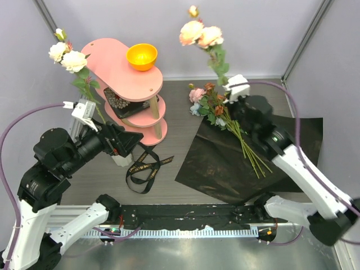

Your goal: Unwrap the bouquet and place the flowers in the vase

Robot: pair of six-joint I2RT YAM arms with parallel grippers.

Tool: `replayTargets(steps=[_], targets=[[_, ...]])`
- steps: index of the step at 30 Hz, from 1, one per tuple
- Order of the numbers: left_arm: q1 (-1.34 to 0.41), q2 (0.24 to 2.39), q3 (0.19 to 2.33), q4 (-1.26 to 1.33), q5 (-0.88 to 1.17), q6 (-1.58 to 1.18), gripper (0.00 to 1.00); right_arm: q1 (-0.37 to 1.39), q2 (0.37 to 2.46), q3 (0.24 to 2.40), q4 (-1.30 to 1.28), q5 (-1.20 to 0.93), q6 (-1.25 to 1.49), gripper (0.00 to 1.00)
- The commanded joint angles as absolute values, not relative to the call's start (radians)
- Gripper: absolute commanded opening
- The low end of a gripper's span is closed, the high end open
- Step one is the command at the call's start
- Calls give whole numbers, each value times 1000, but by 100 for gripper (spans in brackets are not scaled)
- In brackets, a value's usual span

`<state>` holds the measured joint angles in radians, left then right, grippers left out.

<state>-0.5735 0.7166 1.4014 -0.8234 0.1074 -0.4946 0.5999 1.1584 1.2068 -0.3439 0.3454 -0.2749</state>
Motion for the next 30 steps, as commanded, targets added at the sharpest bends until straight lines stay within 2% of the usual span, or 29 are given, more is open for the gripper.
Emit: replayTargets(steps=[1, 3, 6, 11, 14, 21, 25, 30], targets=[[-569, 742, 1379, -729, 199, -528, 100, 595, 984, 1036, -85, 278, -265, 1], [-569, 755, 1367, -649, 257, -570, 100, 595, 876, 985, -16, 220, -213, 1], [-569, 798, 1335, -505, 386, -638, 97, 595, 818, 972, 21, -18, -88, 1], [-569, 938, 1308, -293, 550, -758, 92, 595, 865, 1042, 86, -514, 185, 1], [-583, 1003, 1330, -275, 581, -792, 84, 595, 910, 1022, 266, -667, 403, 1], [-655, 1054, 1341, -224, 532, -749, 84, 600, 1000, 992, 566, -810, 707, 1], [-664, 1057, 1339, -183, 528, -741, 76, 604, 1014, 1002, 540, -838, 712, 1], [-664, 1068, 1353, -176, 528, -741, 74, 604, 1005, 997, 491, -856, 661, 1]])
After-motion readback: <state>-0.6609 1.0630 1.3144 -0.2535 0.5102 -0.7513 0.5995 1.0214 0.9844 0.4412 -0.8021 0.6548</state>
